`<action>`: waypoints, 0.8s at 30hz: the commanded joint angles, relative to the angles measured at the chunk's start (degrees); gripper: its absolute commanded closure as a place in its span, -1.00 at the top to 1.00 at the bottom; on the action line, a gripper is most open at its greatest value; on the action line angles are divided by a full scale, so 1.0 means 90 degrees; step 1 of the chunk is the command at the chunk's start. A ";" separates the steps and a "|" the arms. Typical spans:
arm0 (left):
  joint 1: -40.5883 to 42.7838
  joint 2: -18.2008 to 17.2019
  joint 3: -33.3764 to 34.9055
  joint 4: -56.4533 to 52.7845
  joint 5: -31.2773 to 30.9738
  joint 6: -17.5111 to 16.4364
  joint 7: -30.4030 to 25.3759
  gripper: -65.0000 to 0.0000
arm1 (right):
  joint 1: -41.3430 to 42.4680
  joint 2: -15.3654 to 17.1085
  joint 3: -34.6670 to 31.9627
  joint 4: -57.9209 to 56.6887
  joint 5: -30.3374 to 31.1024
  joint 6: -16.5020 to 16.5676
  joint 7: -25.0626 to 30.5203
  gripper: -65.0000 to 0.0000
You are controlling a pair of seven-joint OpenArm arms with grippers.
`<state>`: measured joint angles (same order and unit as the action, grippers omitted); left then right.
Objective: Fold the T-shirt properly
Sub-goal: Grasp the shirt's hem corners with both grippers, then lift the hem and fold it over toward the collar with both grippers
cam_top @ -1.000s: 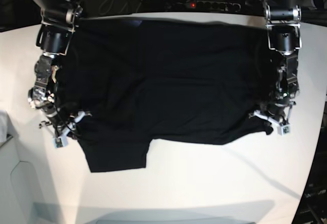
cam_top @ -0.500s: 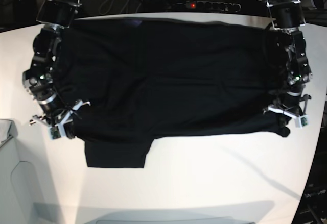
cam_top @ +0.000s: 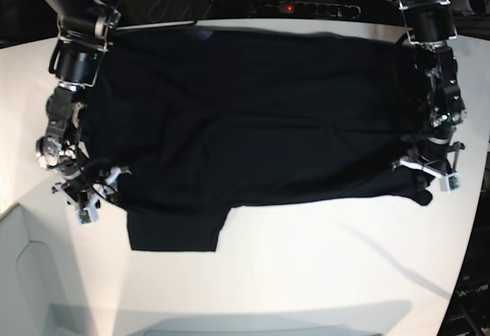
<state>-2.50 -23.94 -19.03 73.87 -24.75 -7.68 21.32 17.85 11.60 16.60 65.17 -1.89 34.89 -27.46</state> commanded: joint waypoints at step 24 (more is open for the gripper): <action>-0.0254 -0.0138 0.0009 0.0091 -0.0009 0.0018 -0.0157 -1.00 | 0.0718 0.0113 -0.0707 -0.0955 0.0088 0.0035 0.0790 -0.36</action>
<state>-3.66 -23.97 -18.61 73.82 -24.71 -7.57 21.26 22.46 12.05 10.15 55.59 -1.74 34.89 -21.76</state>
